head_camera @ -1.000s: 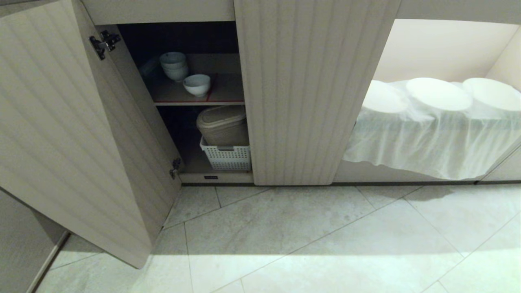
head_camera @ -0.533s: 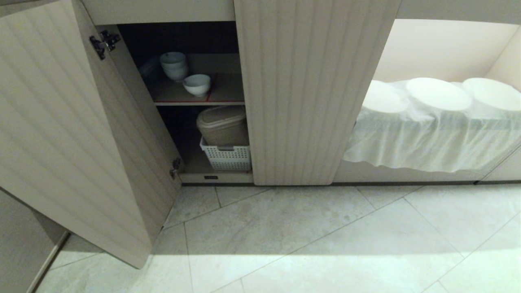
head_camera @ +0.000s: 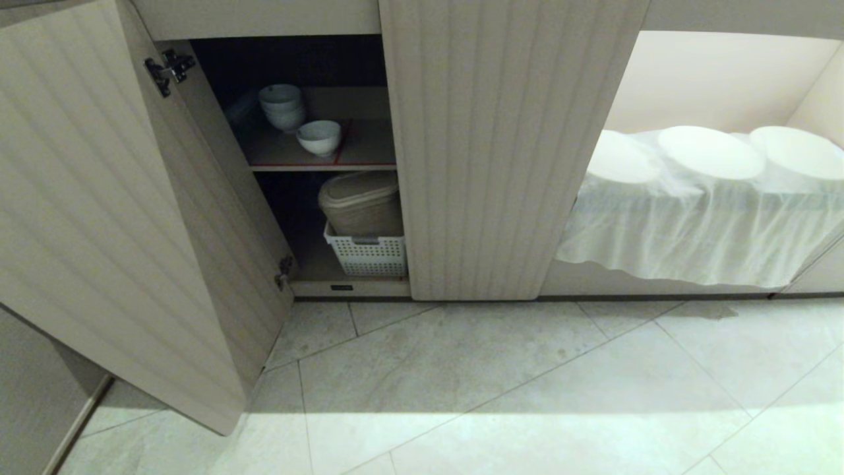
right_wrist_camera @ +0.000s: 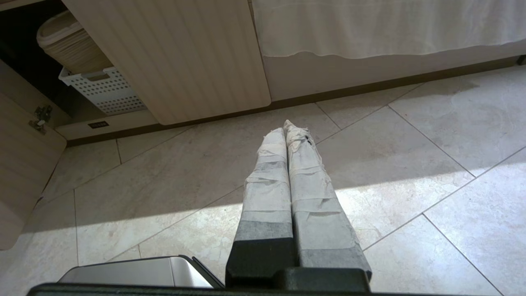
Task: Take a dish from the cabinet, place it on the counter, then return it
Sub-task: Take the bowl from the cabinet
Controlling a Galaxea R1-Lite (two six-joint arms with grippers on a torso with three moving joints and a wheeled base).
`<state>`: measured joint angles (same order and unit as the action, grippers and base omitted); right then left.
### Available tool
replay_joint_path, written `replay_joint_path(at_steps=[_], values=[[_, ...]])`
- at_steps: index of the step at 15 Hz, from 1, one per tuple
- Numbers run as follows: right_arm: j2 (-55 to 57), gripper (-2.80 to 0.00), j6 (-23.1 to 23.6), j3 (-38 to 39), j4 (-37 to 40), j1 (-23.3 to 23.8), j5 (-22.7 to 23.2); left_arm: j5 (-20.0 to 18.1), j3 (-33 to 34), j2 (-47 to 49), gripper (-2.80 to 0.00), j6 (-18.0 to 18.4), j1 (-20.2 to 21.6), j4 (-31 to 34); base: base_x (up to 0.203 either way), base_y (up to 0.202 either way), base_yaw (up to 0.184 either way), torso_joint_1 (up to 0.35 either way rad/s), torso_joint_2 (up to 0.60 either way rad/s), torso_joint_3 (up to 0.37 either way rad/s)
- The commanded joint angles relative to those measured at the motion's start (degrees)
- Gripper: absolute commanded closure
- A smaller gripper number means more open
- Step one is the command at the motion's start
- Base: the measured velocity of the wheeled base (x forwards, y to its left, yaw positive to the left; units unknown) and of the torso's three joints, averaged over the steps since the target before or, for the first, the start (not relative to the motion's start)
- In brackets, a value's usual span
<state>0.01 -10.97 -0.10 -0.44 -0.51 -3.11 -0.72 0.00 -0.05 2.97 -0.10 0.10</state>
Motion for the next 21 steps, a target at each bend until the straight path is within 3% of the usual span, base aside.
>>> replay_joint_path(at_steps=[1,21], values=[[-0.01,0.00,-0.10,0.01,0.00,-0.02,-0.06,0.02,0.00,0.05,0.00,0.01,0.01,-0.01,0.000,0.000,0.000,0.000,0.00,0.000],[-0.01,0.00,-0.02,0.01,0.00,-0.02,-0.06,0.02,0.00,0.05,0.00,0.03,0.01,-0.01,0.000,0.000,0.000,0.000,0.00,0.000]])
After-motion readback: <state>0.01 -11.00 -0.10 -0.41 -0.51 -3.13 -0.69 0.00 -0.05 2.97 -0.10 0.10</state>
